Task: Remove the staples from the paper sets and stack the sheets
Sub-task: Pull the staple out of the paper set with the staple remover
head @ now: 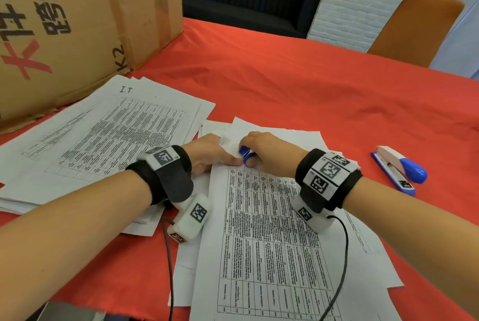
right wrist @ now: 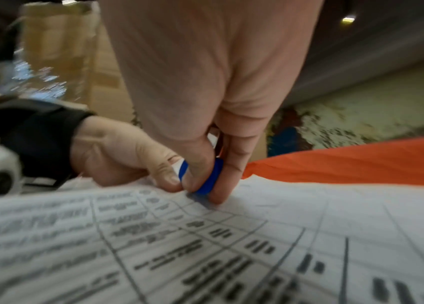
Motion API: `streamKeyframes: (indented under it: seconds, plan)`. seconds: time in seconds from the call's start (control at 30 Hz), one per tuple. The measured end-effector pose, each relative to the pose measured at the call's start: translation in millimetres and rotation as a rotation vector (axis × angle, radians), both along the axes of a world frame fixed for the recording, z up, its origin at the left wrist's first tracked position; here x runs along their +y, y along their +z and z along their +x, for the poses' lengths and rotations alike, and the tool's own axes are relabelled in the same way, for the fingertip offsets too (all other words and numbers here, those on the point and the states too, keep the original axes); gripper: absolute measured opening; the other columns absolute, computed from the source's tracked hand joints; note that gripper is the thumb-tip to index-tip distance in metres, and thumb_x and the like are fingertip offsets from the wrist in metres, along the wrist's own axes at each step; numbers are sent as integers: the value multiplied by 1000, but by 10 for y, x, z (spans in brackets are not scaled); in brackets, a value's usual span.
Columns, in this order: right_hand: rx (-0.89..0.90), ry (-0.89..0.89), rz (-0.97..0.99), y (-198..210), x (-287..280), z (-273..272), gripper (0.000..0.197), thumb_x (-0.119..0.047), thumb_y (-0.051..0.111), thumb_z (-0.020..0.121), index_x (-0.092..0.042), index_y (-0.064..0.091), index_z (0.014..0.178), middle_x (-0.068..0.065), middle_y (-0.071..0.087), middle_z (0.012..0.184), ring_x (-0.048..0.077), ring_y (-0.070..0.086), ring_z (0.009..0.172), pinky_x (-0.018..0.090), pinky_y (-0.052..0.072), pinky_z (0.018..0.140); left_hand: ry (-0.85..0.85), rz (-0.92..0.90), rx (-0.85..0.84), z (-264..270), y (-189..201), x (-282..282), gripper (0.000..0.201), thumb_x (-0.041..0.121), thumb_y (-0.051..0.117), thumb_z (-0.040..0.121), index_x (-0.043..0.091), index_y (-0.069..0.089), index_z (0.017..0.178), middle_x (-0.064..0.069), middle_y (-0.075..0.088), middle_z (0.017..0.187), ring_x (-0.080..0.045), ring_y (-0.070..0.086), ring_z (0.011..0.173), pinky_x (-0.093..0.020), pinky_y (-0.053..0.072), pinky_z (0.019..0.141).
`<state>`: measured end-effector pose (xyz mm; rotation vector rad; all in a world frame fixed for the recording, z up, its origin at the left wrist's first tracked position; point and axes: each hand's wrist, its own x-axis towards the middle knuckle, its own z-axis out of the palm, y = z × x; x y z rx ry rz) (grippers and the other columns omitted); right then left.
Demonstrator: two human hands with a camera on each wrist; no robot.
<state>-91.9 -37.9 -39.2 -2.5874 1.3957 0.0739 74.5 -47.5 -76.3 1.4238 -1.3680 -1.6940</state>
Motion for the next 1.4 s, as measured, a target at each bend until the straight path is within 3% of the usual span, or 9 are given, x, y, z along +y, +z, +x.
streamKeyframes:
  seconds: [0.33, 0.53, 0.67, 0.77, 0.83, 0.93, 1.03, 1.17, 1.4]
  plan:
    - [-374, -146, 318, -50, -171, -289, 18, -15, 61, 92, -14, 62, 109, -1, 66, 97, 16, 63, 88, 25, 49, 88, 58, 24, -61, -38, -4, -17, 47, -1, 80, 68, 3, 62, 112, -15, 71, 100, -32, 70, 91, -49, 55, 85]
    - [-1014, -358, 753, -159, -125, -419, 16, 4, 44, 97, 3, 52, 110, 17, 59, 86, 17, 65, 74, 20, 56, 76, 106, 35, -110, -65, 5, -3, 50, 2, 81, 68, 4, 59, 112, -14, 69, 102, -31, 68, 92, -48, 56, 83]
    - [-1016, -366, 708, -130, -86, -455, 18, 3, 45, 97, 4, 52, 113, 17, 58, 88, 15, 66, 73, 19, 56, 74, 111, 3, -172, -79, 63, 3, 49, 2, 77, 71, 7, 56, 115, -14, 64, 111, -30, 64, 99, -45, 54, 86]
    - [-1052, -333, 578, 44, -30, -504, 19, 1, 47, 96, 4, 53, 114, 13, 57, 95, 14, 66, 78, 20, 55, 79, 229, -367, -300, -119, 299, 51, 39, 10, 61, 88, 13, 51, 125, -6, 53, 124, -22, 51, 111, -31, 44, 88]
    - [-1100, -309, 535, 248, 51, -479, 23, 1, 48, 96, 3, 52, 118, 9, 57, 96, 16, 64, 81, 21, 56, 82, 228, -224, -30, -196, 418, 91, 27, 20, 48, 97, 7, 53, 120, -12, 55, 123, -24, 53, 111, -32, 45, 93]
    - [-633, -138, 175, 480, 139, -339, 25, -6, 57, 93, -3, 56, 118, 7, 61, 101, 16, 61, 89, 25, 51, 87, 160, 264, 474, -363, 486, 211, 34, 17, 30, 103, -8, 54, 104, -25, 60, 102, -31, 61, 92, -35, 54, 78]
    - [-91, 11, -123, 475, 121, -229, 35, -11, 62, 87, -5, 56, 122, 12, 55, 114, 23, 51, 104, 25, 34, 83, 177, 368, 654, -490, 485, 242, 31, 1, 26, 100, -7, 54, 87, -19, 58, 82, -24, 57, 74, -32, 58, 62]
    - [-132, -15, -159, 498, 57, -286, 36, -8, 63, 87, -5, 54, 122, 13, 52, 115, 27, 53, 105, 31, 39, 89, 331, 388, 639, -452, 422, 161, 33, 6, 30, 102, -10, 53, 84, -21, 62, 75, -26, 63, 69, -31, 57, 71]
    - [198, -27, -44, 210, -28, -349, 31, -8, 61, 90, -9, 58, 121, 8, 51, 120, 27, 53, 107, 33, 42, 83, -88, -321, -597, -435, 411, 12, 16, 15, 68, 83, 0, 65, 84, -8, 57, 75, -17, 46, 59, -23, 37, 50]
